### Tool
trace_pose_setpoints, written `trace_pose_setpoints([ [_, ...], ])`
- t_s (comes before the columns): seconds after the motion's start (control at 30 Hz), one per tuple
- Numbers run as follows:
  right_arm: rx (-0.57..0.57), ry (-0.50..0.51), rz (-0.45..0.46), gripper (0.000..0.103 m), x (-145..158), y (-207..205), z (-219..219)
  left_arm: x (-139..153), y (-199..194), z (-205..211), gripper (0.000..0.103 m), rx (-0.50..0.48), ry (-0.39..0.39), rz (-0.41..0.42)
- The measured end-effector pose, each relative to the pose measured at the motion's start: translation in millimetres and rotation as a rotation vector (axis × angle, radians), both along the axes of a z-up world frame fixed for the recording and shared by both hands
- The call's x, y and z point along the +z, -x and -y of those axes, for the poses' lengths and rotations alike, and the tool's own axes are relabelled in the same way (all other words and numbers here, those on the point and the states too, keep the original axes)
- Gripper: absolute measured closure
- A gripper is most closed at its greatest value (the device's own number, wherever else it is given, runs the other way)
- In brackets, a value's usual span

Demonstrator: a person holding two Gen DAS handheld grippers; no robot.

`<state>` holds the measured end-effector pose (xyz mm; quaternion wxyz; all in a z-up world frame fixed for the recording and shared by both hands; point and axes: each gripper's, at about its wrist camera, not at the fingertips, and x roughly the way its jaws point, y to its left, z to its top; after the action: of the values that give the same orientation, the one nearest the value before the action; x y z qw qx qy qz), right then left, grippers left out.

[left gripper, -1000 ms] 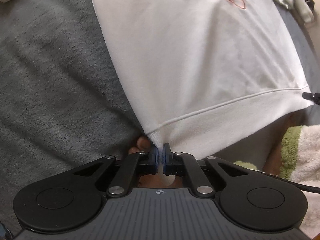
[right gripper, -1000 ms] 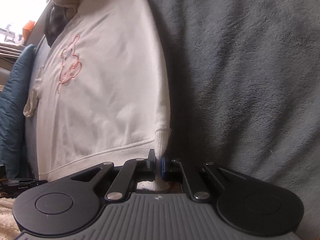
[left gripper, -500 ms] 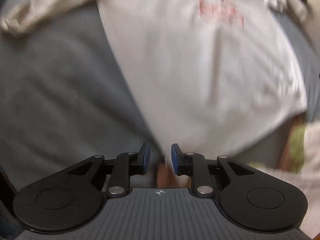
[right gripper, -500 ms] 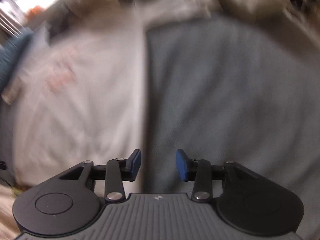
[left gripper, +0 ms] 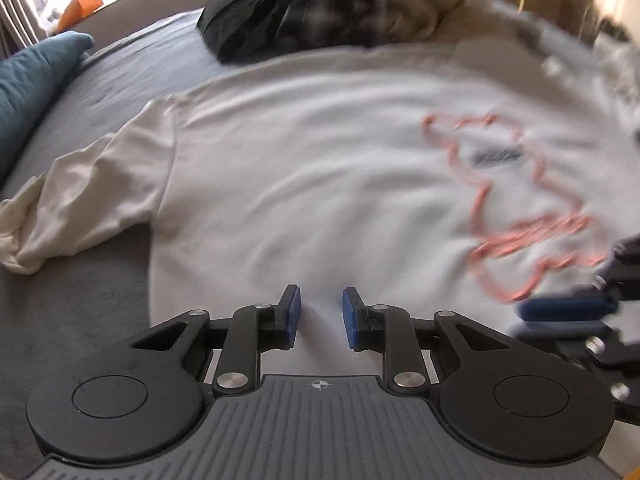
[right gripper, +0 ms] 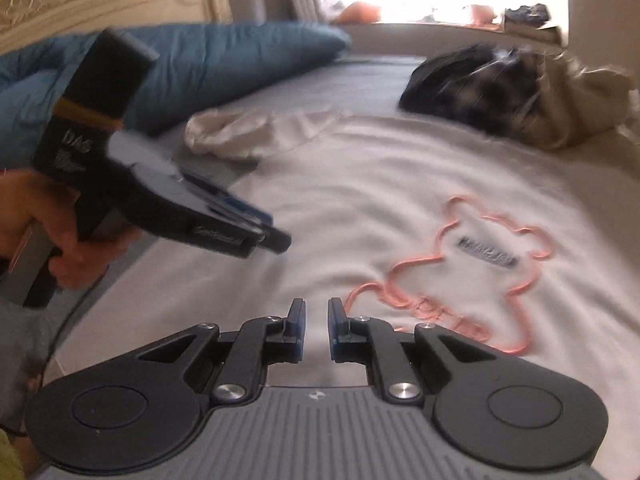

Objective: Fold clothes

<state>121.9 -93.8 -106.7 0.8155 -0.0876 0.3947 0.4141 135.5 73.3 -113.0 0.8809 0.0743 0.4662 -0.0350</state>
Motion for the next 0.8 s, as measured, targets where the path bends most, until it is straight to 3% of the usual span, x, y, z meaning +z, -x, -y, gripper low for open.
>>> trace_pose_setpoints([
  [0.2,0.000,-0.061,-0.047,0.090,-22,58,91,1,21,-25,0.077,-0.048,0.005,0.067],
  [0.33,-0.021,-0.010,-0.222,0.090,-12,97,162,-2,15,-37,0.070,-0.046,0.045,0.068],
  [0.5,0.013,0.126,-0.412,0.088,6,101,194,-3,10,-38,0.067,-0.054,0.045,0.061],
  [0.6,-0.008,0.063,-0.272,0.088,30,73,184,-4,9,-34,0.064,-0.062,0.023,0.071],
  [0.7,-0.101,-0.015,-0.107,0.085,35,24,160,-4,8,-34,0.062,-0.052,0.024,0.071],
  [0.8,-0.133,0.051,-0.047,0.079,15,-5,153,-2,9,-39,0.057,-0.049,0.024,0.065],
])
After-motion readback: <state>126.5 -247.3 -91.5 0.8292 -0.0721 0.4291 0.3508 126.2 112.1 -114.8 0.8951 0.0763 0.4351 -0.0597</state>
